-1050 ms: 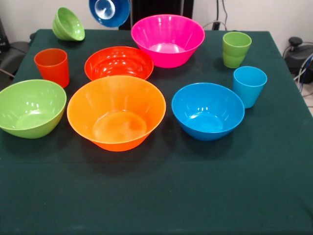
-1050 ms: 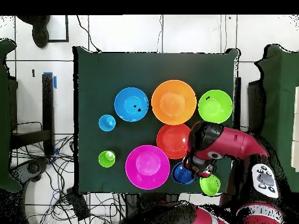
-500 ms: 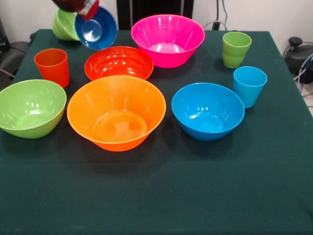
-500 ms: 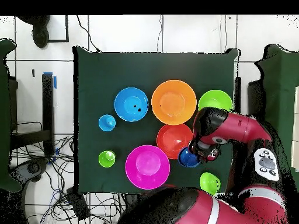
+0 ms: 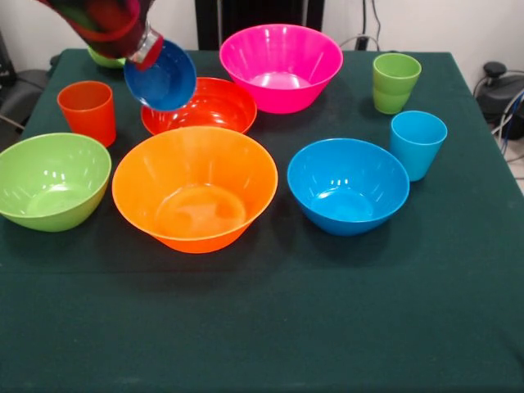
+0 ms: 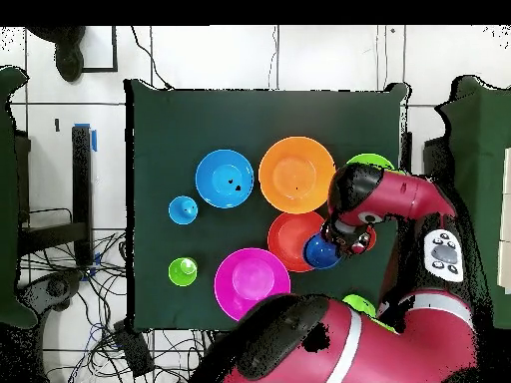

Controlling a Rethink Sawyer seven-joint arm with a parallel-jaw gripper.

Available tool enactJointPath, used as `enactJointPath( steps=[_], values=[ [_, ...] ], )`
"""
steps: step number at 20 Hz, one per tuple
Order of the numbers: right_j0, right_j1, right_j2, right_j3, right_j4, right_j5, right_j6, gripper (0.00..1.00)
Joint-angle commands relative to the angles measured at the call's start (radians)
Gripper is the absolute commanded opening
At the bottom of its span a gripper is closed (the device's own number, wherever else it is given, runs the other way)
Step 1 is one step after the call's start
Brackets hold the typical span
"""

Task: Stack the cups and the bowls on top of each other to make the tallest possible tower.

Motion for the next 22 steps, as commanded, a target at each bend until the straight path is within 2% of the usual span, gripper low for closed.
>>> enactJointPath(
  steps=[1, 5, 11, 14, 18, 19, 22],
  values=[
    [0.05, 0.098, 0.105, -0.185, 0.028, 0.211, 0.026, 0.0],
    [0.056, 0.115, 0.103, -0.223, 0.015, 0.211, 0.008, 0.0],
    [0.069, 0.137, 0.092, -0.275, -0.035, 0.139, -0.034, 0.0],
    [0.073, 0.134, 0.079, -0.277, -0.05, 0.048, -0.02, 0.0],
    [0.071, 0.14, 0.077, -0.286, -0.04, 0.044, -0.016, 0.0],
    [0.071, 0.141, 0.075, -0.284, -0.037, 0.047, -0.017, 1.0],
    [0.07, 0.143, 0.076, -0.288, -0.036, 0.062, -0.024, 1.0]
  ],
)
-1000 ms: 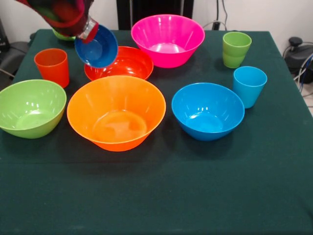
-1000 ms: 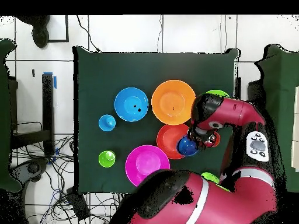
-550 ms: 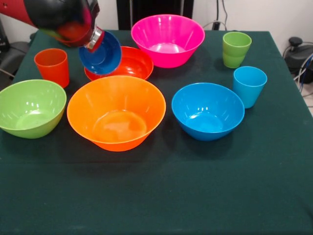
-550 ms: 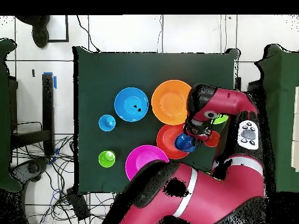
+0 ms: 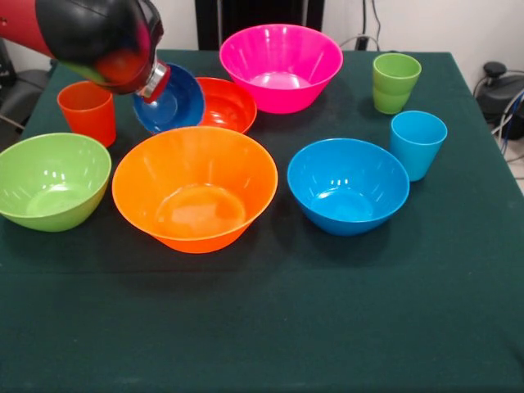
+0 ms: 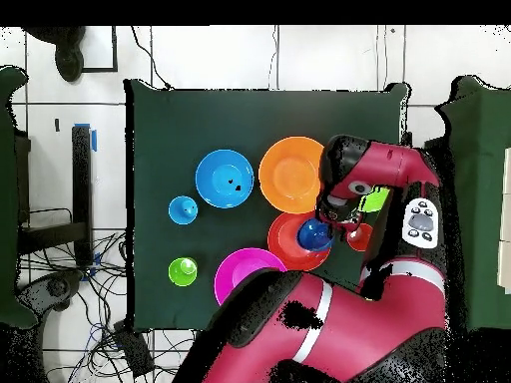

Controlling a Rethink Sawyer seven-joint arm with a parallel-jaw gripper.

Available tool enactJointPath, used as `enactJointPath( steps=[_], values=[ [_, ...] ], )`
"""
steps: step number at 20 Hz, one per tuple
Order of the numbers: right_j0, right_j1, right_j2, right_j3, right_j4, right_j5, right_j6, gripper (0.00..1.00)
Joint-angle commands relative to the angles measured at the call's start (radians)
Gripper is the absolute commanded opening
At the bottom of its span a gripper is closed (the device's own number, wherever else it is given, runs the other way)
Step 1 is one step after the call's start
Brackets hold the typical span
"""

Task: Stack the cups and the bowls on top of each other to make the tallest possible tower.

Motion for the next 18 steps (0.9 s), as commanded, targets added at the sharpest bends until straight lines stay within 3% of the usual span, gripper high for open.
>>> enactJointPath(
  steps=[1, 12, 18],
  values=[
    [0.027, 0.018, 0.073, -0.061, -0.039, -0.095, -0.023, 1.0],
    [0.027, 0.02, 0.08, -0.048, -0.035, -0.156, -0.022, 1.0],
    [-0.036, 0.048, 0.135, -0.008, 0.027, -0.19, -0.072, 1.0]
  ],
)
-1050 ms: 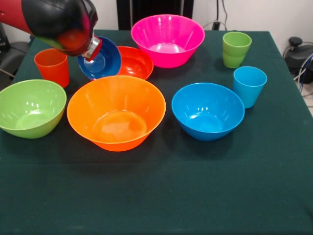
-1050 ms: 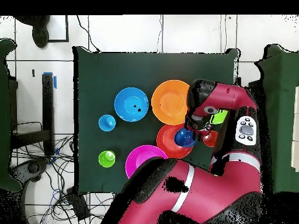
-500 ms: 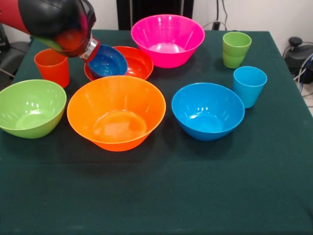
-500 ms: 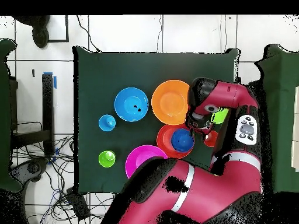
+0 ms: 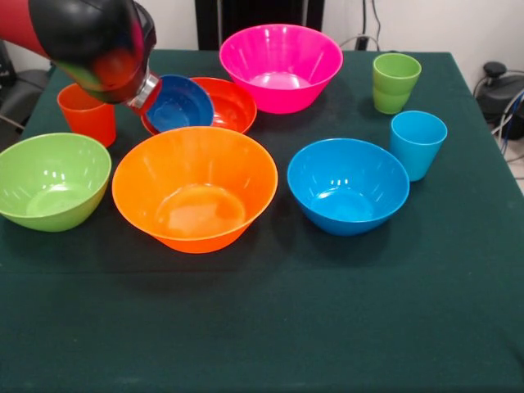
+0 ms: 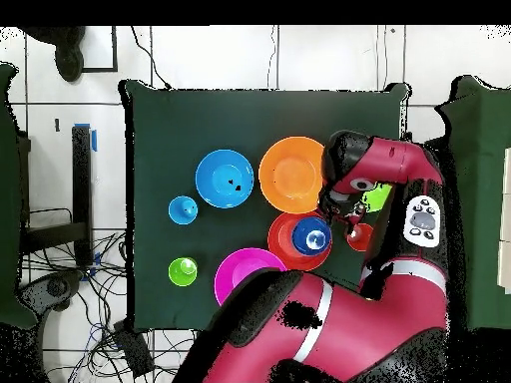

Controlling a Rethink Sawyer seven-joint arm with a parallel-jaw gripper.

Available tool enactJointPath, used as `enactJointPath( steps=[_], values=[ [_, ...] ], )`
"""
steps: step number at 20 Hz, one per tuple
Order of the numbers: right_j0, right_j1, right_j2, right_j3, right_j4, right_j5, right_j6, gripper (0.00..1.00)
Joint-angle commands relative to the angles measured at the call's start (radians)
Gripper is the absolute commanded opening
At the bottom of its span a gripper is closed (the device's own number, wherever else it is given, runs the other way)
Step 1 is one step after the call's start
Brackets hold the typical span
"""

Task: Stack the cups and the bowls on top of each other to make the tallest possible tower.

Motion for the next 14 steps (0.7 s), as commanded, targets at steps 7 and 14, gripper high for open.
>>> enactJointPath(
  steps=[7, 14],
  values=[
    [-0.098, 0.084, 0.168, 0.014, 0.048, -0.134, -0.115, 1.0],
    [-0.098, 0.08, 0.163, 0.024, 0.051, -0.129, -0.076, 0.0]
  ],
)
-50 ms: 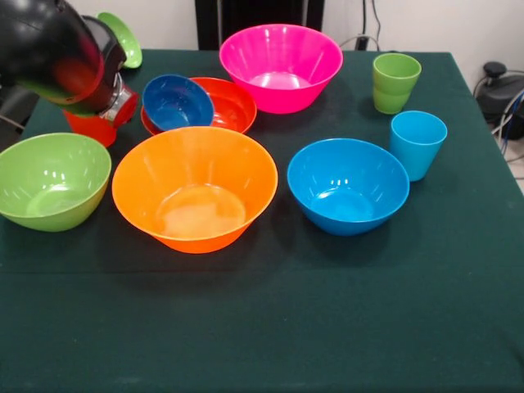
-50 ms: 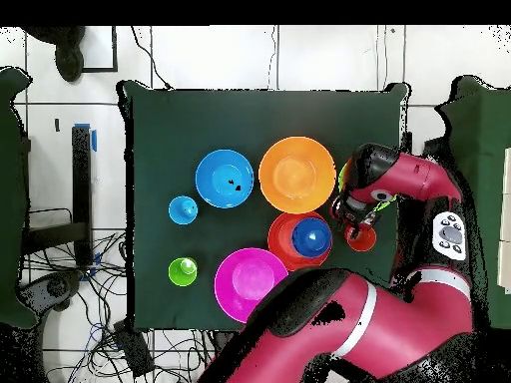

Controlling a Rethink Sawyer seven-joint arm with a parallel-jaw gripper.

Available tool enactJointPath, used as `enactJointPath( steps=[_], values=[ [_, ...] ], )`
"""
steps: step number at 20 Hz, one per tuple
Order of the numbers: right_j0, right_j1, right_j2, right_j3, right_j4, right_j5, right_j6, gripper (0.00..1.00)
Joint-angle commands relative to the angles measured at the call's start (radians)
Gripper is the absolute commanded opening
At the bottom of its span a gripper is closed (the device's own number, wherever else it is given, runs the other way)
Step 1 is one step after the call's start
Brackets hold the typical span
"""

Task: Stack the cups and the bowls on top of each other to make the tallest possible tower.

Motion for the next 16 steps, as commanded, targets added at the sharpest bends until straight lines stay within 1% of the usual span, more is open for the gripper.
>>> enactJointPath(
  steps=[1, 3, 5, 16],
  values=[
    [0.012, 0.03, 0.125, 0.023, 0.013, -0.088, -0.074, 0.0],
    [0.012, 0.03, 0.127, 0.021, 0.012, -0.11, -0.065, 0.0],
    [0.014, 0.028, 0.125, 0.019, 0.012, -0.108, -0.057, 0.0],
    [0.026, -0.003, 0.124, 0.066, 0.014, -0.139, -0.034, 0.0]
  ],
)
